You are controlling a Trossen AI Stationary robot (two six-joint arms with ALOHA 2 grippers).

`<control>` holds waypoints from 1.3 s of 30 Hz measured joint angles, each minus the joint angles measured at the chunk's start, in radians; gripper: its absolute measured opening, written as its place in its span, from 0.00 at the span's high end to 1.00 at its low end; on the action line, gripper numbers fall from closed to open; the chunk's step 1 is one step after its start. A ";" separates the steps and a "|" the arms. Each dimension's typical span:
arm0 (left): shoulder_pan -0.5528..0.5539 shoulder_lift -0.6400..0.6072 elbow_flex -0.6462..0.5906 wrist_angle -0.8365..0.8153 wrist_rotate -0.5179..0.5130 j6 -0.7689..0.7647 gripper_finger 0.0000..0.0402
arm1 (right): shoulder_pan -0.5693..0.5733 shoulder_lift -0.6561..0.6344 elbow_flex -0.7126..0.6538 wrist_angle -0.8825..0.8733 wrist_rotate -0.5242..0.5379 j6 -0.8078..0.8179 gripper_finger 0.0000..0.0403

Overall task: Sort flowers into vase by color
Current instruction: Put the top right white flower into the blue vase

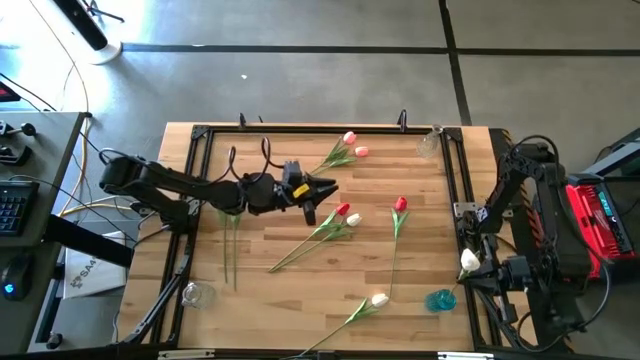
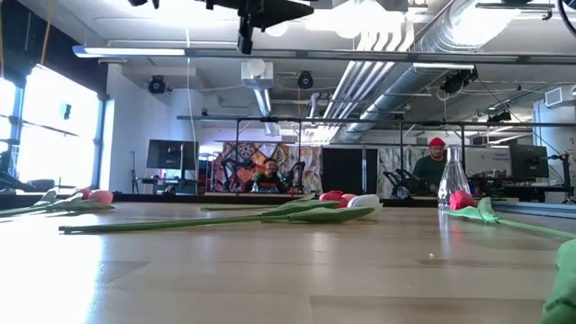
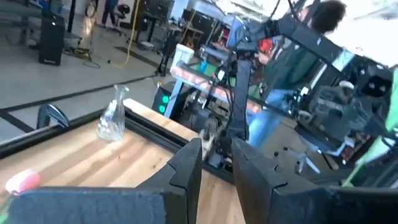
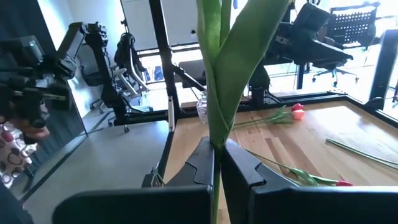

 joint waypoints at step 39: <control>-0.089 0.006 0.005 -0.075 -0.059 -0.033 0.82 | 0.000 0.022 0.000 0.007 -0.423 0.166 0.90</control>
